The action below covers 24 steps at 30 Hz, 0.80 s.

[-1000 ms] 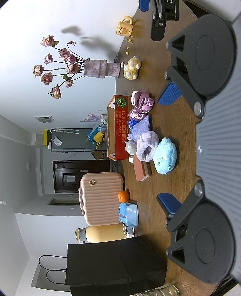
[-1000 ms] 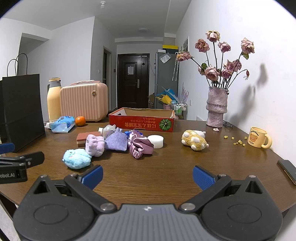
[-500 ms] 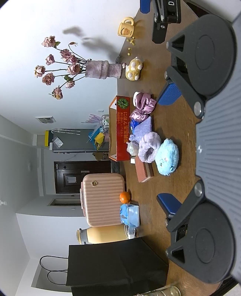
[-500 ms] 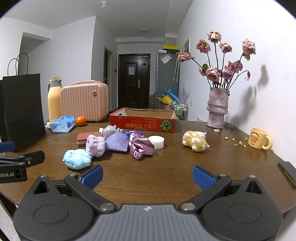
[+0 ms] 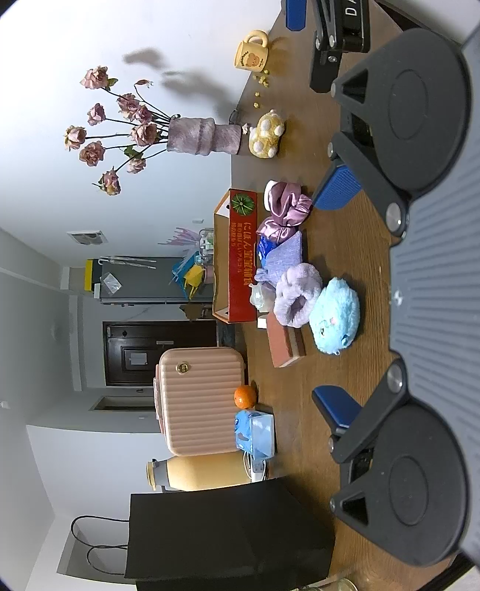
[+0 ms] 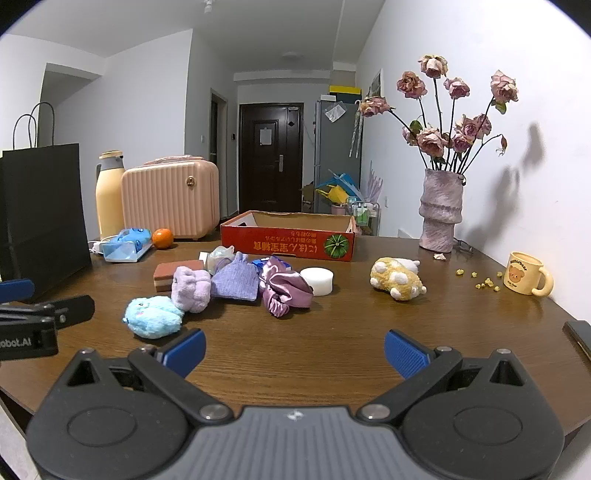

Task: Organize soft objects

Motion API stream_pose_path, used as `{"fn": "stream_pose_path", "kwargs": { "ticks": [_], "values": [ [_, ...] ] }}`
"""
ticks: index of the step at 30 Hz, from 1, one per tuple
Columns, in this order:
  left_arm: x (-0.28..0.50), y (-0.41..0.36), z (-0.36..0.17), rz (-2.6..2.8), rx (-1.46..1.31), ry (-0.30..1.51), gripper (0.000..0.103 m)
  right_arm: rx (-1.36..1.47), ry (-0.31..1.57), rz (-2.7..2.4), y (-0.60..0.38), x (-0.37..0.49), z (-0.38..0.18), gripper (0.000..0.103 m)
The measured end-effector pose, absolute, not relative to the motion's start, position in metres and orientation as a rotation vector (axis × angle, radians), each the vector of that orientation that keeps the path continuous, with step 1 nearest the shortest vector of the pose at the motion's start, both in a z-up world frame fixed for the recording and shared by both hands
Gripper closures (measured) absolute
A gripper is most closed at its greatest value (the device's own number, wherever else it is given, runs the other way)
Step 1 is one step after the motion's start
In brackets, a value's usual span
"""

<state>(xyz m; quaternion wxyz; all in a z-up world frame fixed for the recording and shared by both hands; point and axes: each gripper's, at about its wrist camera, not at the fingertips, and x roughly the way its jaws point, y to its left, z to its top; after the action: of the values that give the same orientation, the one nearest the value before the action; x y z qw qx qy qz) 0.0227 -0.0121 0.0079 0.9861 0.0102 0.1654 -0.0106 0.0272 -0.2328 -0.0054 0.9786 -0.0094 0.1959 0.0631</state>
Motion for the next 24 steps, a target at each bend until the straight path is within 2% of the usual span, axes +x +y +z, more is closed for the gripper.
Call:
{"fn": "stream_pose_path", "kwargs": {
  "ticks": [24],
  "values": [
    [0.067,-0.011,-0.015,-0.028,0.022,0.394,0.000,-0.006,0.446,0.131,-0.231,0.069,-0.023,0.000]
  ]
}}
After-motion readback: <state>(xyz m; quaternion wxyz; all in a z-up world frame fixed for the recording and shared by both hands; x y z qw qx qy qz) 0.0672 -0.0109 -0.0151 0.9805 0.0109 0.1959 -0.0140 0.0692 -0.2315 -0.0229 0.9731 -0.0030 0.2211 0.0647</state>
